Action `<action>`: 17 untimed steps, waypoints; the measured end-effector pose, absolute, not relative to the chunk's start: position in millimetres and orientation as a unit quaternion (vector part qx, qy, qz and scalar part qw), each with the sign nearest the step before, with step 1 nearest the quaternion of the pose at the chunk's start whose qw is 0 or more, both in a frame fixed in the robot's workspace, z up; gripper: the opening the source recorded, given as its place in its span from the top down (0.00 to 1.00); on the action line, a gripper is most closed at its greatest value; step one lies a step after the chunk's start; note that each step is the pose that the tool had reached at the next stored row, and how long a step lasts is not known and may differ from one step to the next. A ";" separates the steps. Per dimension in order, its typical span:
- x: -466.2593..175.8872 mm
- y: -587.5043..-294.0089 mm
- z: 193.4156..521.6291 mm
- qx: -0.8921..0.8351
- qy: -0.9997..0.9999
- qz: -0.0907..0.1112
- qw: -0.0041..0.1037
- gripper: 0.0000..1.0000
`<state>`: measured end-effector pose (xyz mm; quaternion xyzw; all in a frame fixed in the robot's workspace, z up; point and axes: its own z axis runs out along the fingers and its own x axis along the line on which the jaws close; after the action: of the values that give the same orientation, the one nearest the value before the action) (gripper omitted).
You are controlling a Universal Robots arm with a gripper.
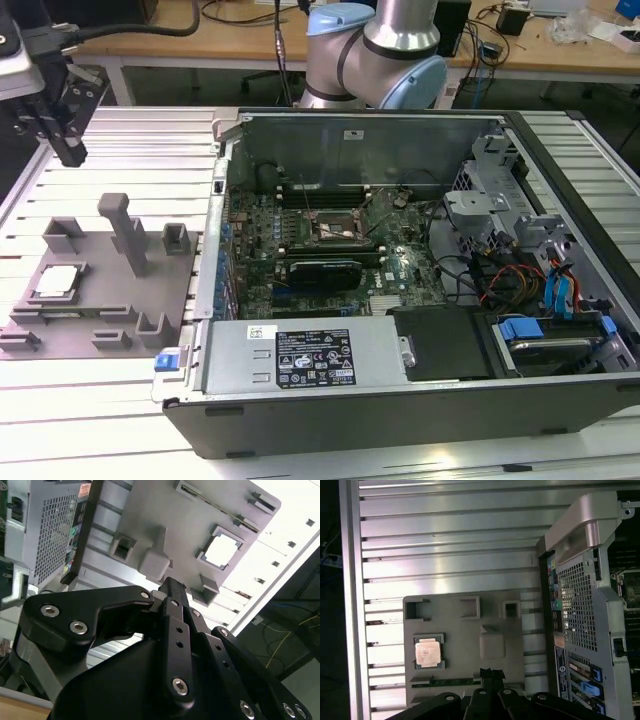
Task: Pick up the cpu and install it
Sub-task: 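Reach for the cpu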
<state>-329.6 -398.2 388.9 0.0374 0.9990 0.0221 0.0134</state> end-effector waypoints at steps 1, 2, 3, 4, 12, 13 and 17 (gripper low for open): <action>-335.1 -398.2 387.7 0.037 0.999 0.022 0.013 0.89; -338.8 -398.2 386.4 0.037 0.999 0.022 0.013 0.89; -341.4 -398.2 385.3 0.037 0.999 0.022 0.013 0.89; -344.7 -398.2 383.6 0.037 0.999 0.022 0.013 0.89; -355.9 -399.5 367.3 0.037 0.999 0.022 0.013 0.89; -356.0 -400.3 365.1 0.037 0.999 0.022 0.013 0.89; -356.2 -405.1 355.2 0.037 0.999 0.022 0.013 0.89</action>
<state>-356.2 -405.1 355.2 0.0374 0.9990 0.0222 0.0134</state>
